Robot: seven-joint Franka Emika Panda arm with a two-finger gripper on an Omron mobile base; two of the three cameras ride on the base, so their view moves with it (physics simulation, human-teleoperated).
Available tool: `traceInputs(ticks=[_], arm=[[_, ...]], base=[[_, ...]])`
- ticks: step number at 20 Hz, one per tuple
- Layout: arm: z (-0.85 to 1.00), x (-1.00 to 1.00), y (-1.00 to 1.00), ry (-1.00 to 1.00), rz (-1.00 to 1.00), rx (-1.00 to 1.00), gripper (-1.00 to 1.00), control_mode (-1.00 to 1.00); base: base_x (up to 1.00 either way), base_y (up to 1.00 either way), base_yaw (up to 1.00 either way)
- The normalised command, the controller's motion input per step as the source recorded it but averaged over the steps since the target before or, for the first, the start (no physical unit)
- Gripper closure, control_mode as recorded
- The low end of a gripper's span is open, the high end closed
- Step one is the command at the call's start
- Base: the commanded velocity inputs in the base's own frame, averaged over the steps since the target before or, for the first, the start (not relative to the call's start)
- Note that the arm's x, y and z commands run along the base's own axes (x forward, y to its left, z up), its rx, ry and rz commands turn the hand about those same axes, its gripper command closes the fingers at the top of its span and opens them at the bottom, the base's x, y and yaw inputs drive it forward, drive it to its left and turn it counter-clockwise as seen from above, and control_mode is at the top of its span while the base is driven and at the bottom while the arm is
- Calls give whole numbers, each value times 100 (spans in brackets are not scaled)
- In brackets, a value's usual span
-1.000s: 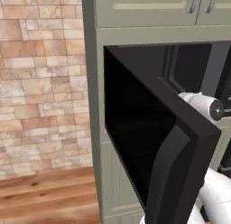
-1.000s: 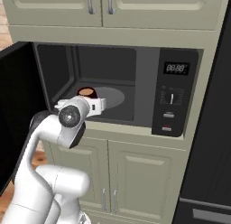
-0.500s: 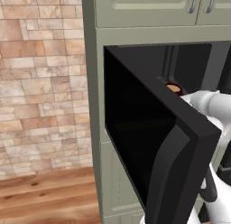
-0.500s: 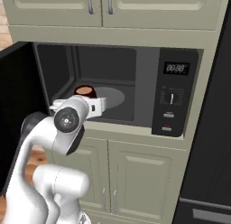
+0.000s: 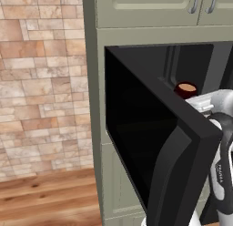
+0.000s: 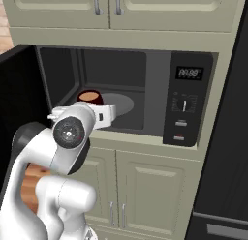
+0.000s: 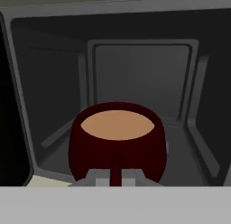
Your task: Pick the cup of tea, navigate to the dining table, and place it on the saucer.
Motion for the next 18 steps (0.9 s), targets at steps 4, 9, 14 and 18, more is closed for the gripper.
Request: traceInputs(ticks=[4, 9, 14, 18], arm=[[17, -51, -18, 0, 0, 0, 100, -100], [0, -38, -5, -3, 0, 2, 100, 100], [0, 0, 0, 0, 0, 0, 100, 100], [0, 0, 0, 0, 0, 0, 100, 100]], base=[[0, 0, 0], [-18, 0, 0], [-43, 0, 0], [-54, 0, -17]])
